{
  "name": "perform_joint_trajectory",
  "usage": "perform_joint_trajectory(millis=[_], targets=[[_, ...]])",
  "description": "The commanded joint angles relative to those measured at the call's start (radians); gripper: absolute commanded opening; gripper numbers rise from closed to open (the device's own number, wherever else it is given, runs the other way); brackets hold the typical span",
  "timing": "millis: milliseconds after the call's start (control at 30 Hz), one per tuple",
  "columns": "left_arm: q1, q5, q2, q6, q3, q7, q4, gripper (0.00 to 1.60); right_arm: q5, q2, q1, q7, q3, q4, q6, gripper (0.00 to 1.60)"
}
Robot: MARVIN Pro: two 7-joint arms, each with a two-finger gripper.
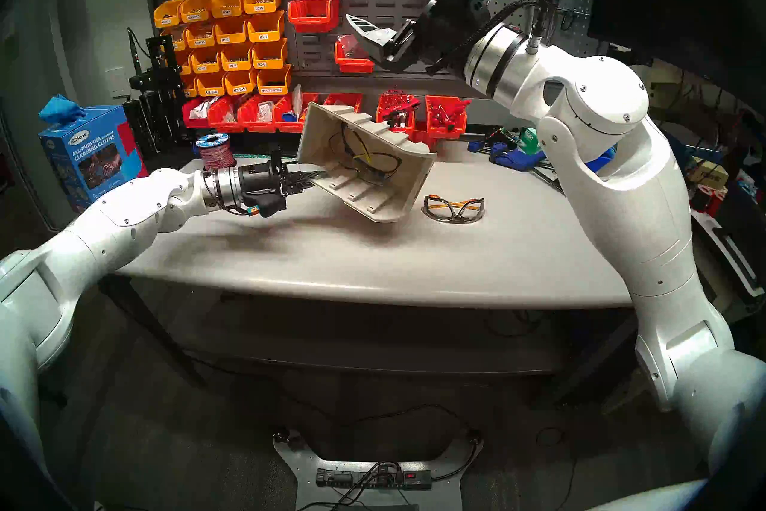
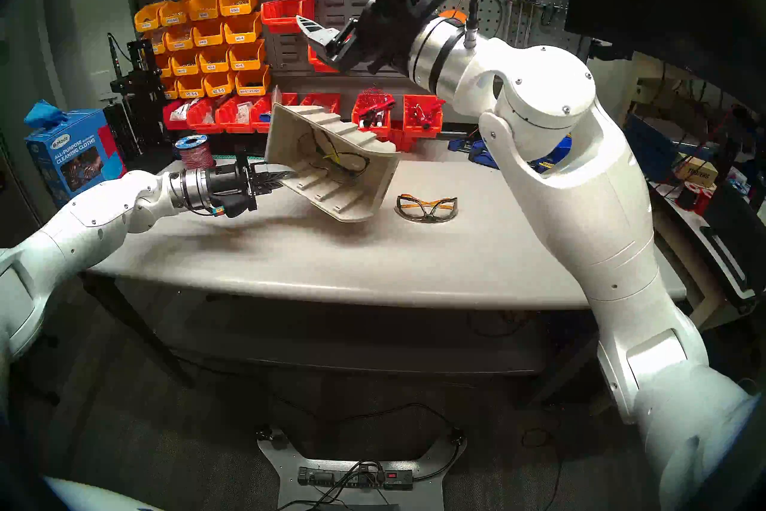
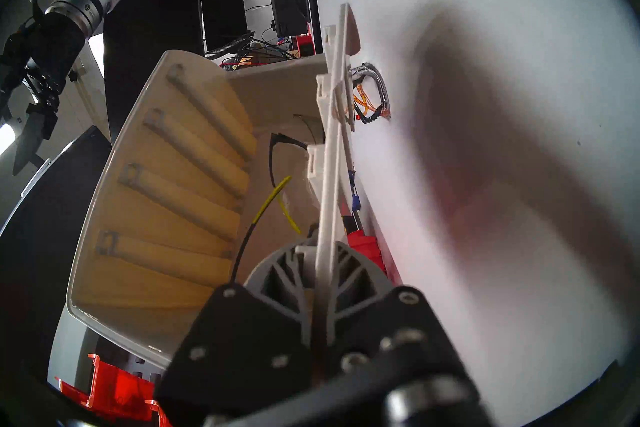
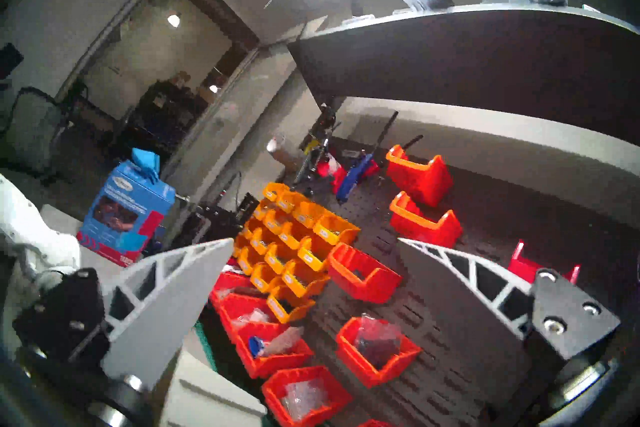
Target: Take out tools from the storage box
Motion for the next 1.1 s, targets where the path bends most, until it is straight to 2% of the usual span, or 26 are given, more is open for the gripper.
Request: perform_joint_trajectory(millis=[0, 167, 533, 767, 1067], targets=[[-0.058, 0.004, -0.002, 0.002, 0.02, 0.057, 0.006, 0.0, 0.073, 0.006, -0.071, 0.034, 0.001, -0.065, 0.021, 1.6], [-0.073, 0.009, -0.002, 0.002, 0.048, 0.081, 0.014, 0.0, 0.098, 0.012, -0.103, 0.056, -0.01, -0.089, 0.03, 1.6], [-0.104, 0.019, -0.004, 0.002, 0.105, 0.131, 0.031, 0.0, 0.083, 0.077, -0.139, 0.138, -0.044, -0.137, 0.01, 1.6], [-0.13, 0.027, -0.007, 0.002, 0.152, 0.172, 0.046, 0.0, 0.088, 0.124, -0.2, 0.17, -0.04, -0.158, -0.01, 1.6], [-0.152, 0.034, -0.011, 0.002, 0.192, 0.207, 0.059, 0.0, 0.087, 0.191, -0.238, 0.278, -0.066, -0.167, -0.017, 1.6]])
